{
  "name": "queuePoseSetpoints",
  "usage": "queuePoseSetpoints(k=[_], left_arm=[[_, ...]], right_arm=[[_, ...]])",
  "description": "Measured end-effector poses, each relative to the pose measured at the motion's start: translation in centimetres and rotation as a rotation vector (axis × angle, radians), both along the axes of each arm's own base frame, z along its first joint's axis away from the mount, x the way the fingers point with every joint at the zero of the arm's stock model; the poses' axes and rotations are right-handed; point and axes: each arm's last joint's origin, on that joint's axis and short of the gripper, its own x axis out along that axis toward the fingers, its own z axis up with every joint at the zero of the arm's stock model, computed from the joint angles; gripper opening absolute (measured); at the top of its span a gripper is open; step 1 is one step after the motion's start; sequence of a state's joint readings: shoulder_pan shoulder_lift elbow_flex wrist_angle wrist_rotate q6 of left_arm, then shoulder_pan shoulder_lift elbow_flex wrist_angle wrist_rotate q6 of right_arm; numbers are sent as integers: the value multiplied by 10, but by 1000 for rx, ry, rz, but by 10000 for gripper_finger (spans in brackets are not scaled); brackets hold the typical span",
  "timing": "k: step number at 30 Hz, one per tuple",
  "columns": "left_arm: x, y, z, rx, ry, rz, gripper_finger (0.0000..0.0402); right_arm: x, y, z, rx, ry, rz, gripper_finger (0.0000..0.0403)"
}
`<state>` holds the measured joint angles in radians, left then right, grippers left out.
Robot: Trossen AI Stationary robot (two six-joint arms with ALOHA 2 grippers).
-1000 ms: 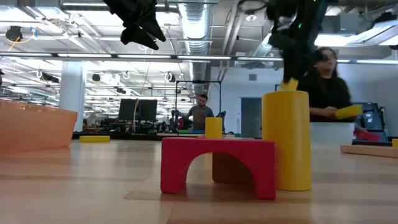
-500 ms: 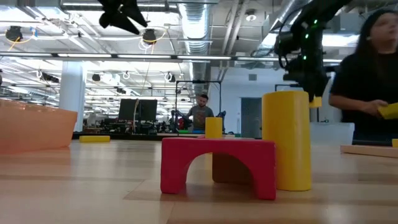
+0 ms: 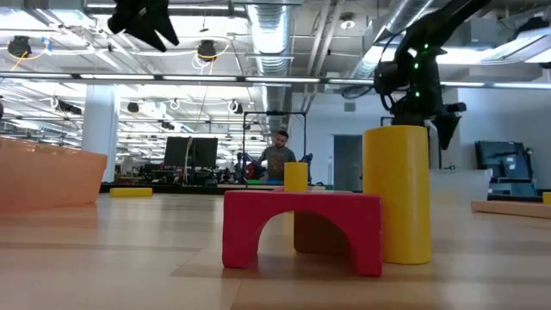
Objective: Sort & place blocks by color
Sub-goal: Put the brown block into the orange bin
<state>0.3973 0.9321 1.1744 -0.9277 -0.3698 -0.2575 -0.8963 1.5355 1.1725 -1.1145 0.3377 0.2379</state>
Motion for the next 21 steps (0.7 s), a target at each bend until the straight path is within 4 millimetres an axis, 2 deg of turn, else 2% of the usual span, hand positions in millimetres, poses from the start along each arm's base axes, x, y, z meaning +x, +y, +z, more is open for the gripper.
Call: queuePoseSetpoints(k=[4,7,13,21], left_arm=[[-3,-1,-4,-31,42,11,226],[-2,-4,-14,-60,53,-2,226],[-3,-9,-58,-187,83,12,226],[12,-6,-99,-262,27,28,226]], right_arm=[[6,19,19,-25,-124,8,354],[17,43,35,-38,-256,44,344],[46,95,54,-72,-406,206,332],[59,148,64,26,-533,286,331]])
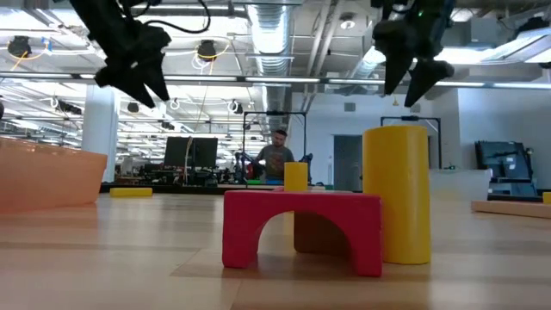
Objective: Sort & place blocks by color
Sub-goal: Put the brown block into the orange bin
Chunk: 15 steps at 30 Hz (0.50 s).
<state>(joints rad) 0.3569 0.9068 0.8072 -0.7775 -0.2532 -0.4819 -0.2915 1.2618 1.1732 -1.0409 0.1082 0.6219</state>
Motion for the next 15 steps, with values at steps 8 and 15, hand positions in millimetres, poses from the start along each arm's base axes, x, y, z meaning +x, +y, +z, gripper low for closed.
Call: queuePoseSetpoints(k=[8,15], left_arm=[[22,5,-15,-32,-6,-143,226],[26,16,-21,-44,10,-132,226]], right_arm=[[-2,37,10,59,-71,89,331],[-4,58,14,92,-99,112,331]])
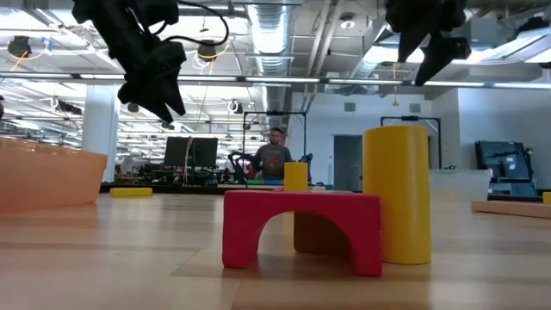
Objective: Sort & place blocks by color
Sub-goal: Put the brown block into the orange bin
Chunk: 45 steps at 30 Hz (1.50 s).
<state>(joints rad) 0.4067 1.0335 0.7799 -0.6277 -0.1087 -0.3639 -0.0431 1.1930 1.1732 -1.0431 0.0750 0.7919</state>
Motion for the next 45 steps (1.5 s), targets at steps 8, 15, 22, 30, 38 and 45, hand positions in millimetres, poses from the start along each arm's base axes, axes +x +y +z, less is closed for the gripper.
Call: queuePoseSetpoints(k=[8,15,22,30,38,45], left_arm=[[-20,34,4,-18,-10,181,226],[-26,73,-19,-148,31,230,226],[-21,89,-40,-348,216,167,226],[17,18,-22,-415,197,-150,226],[33,-130,-13,-559,254,-307,226],[0,-238,-7,-697,102,-160,204]], right_arm=[[0,17,1,11,-12,27,331],[0,23,1,-2,-13,43,331],[0,25,0,1,-12,46,331],[1,21,2,-123,-20,78,331],[5,7,4,-285,-16,240,331],[6,-1,5,-377,2,357,331]])
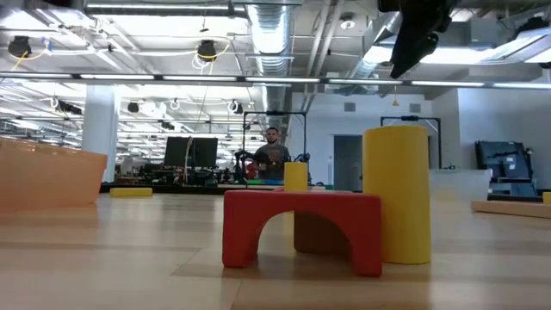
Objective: Sort & place blocks by color
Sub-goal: Put the brown block into the orange bin
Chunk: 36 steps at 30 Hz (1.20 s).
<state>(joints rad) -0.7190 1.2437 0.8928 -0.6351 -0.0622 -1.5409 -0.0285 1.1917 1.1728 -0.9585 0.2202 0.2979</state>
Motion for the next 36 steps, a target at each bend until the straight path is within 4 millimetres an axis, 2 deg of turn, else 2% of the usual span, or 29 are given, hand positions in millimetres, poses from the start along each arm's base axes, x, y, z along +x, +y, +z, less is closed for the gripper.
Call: queuePoseSetpoints(k=[5,9,15,21,27,31,36], left_arm=[[-21,-49,-10,-29,104,-70,162],[-24,-66,-25,51,121,-106,142],[-25,-73,-39,118,133,-120,159],[-24,-74,-57,217,196,-136,219],[-20,-84,-81,243,257,-234,272],[-15,-88,-88,276,201,-251,281],[-14,-88,-91,320,179,-242,273]], right_arm=[[1,-3,1,9,-12,-11,331],[1,2,0,67,-33,-73,331],[1,13,0,170,-72,-167,331],[1,27,1,251,-95,-220,331],[-1,45,1,322,-112,-251,331],[-2,53,1,324,-122,-247,331],[-2,55,1,332,-127,-260,331]])
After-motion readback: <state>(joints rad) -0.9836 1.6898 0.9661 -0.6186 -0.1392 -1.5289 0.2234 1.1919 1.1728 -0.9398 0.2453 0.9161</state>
